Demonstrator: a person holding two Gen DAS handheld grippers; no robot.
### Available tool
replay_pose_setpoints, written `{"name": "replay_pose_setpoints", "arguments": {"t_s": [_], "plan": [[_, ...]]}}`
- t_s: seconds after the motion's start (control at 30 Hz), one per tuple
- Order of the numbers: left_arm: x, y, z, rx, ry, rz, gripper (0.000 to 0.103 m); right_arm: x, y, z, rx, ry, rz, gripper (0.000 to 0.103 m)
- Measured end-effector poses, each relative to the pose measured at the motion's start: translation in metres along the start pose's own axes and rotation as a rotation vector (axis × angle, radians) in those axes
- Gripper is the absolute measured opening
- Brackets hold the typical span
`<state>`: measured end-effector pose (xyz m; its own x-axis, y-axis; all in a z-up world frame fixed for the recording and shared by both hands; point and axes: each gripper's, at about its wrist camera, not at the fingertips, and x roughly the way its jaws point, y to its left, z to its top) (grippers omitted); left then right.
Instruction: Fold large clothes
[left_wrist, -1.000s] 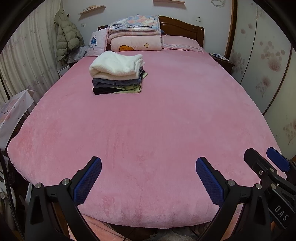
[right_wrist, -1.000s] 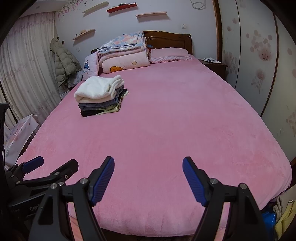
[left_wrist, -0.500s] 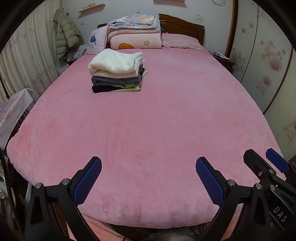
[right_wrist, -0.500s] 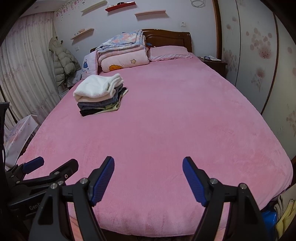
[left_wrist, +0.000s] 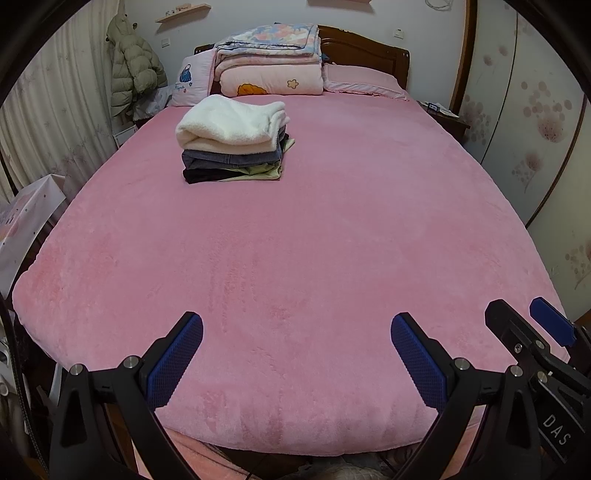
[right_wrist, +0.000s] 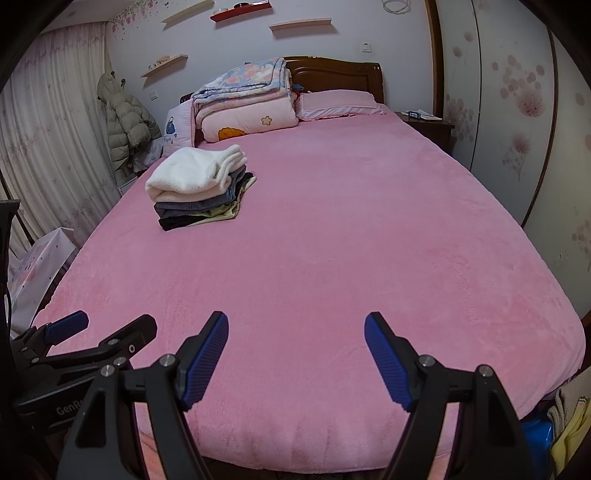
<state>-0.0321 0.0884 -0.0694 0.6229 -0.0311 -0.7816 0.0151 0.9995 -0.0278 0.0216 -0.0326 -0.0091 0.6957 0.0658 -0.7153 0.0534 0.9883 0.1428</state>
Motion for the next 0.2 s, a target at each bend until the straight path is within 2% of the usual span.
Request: {"name": "replay_pose_setpoints", "arguments": {"t_s": [0.2], "plan": [[0.0010,0.0003,0.0000,-0.002,0.007,-0.002,0.101,0.0013,-0.0003,-0.0006,0.002,0.004,0.000,0.077]]}}
